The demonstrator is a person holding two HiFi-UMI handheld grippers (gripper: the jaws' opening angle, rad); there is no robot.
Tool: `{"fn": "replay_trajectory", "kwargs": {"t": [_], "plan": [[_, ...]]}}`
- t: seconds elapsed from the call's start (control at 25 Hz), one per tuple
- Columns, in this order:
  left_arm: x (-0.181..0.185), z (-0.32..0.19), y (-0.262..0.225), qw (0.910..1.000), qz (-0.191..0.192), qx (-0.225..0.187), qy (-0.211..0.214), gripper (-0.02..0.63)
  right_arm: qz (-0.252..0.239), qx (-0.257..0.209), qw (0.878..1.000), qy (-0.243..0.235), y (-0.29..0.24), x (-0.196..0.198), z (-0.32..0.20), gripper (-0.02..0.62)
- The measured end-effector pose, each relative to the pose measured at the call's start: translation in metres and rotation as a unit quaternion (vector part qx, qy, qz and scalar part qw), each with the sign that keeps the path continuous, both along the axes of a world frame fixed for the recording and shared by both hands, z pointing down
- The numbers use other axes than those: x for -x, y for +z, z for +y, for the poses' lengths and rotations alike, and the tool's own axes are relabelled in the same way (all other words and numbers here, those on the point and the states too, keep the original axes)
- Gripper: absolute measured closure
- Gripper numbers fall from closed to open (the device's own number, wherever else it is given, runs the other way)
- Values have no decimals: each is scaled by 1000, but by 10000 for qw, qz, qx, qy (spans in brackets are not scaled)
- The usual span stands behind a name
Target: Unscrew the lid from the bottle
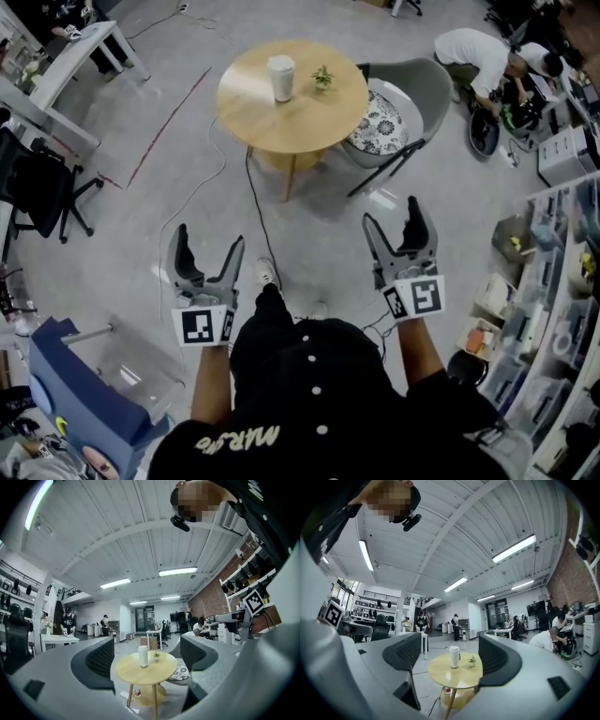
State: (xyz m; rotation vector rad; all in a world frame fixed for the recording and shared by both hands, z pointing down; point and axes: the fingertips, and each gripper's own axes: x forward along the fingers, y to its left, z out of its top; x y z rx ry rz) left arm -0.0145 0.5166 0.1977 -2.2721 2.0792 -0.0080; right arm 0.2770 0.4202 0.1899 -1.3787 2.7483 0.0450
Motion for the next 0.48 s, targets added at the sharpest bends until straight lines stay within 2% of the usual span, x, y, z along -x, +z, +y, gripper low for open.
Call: {"fn": "replay_trajectory", "kwargs": {"t": [0.28,0.48], "plan": [[57,-74,-8,9991,-233,2,364,185,-47,-181,9995,243,-21,58,-61,222],[96,-111,-10,9986,-73,-46,521,186,-37,-234,9987,442,-24,97,-93,222]]}}
